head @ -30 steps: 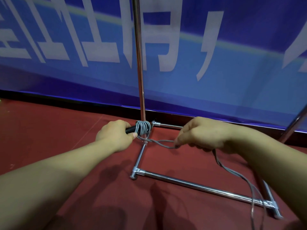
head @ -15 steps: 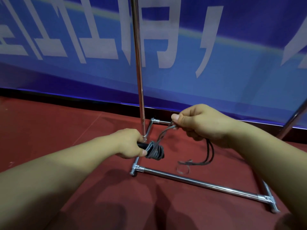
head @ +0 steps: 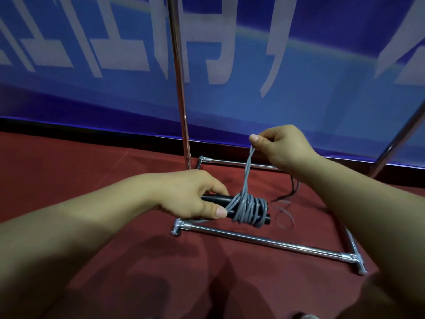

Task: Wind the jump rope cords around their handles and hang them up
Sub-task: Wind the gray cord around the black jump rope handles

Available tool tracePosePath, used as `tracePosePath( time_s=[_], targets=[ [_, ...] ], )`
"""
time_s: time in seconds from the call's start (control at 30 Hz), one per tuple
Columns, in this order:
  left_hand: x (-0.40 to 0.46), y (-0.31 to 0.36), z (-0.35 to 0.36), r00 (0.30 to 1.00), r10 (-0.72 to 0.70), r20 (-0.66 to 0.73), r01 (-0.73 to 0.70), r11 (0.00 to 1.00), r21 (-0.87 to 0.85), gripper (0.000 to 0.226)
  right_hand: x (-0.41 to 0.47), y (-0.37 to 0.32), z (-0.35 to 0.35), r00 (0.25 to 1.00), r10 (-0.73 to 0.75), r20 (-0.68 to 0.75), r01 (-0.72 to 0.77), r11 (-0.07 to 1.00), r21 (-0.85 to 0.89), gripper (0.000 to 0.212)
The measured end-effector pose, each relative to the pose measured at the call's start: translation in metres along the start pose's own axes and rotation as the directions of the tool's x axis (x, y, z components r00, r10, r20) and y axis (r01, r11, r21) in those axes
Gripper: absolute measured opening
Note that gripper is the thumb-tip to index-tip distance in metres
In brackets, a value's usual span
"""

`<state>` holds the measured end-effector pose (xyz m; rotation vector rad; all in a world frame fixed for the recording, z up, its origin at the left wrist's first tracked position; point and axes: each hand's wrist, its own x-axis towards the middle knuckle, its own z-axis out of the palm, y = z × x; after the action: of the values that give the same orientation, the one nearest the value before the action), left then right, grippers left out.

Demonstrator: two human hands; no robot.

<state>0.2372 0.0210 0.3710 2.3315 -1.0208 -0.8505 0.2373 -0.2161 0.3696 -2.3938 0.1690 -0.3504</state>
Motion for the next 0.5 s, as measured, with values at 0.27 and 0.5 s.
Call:
tracePosePath(
  time_s=[0.27,0.5],
  targets=[
    [-0.007,0.025,0.000,0.991,0.122,0.060,-0.104,0.964,-0.243,0.008,0.004,0.006,0.005,0.997,0.080,0.022,-0.082,0.995,0.064,0.039],
    [-0.008,0.025,0.001,0.966,0.234,-0.113,-0.260,0.887,-0.382,0.023,0.001,0.007,0.005,0.980,0.182,0.085,-0.196,0.957,0.214,0.039]
  ],
)
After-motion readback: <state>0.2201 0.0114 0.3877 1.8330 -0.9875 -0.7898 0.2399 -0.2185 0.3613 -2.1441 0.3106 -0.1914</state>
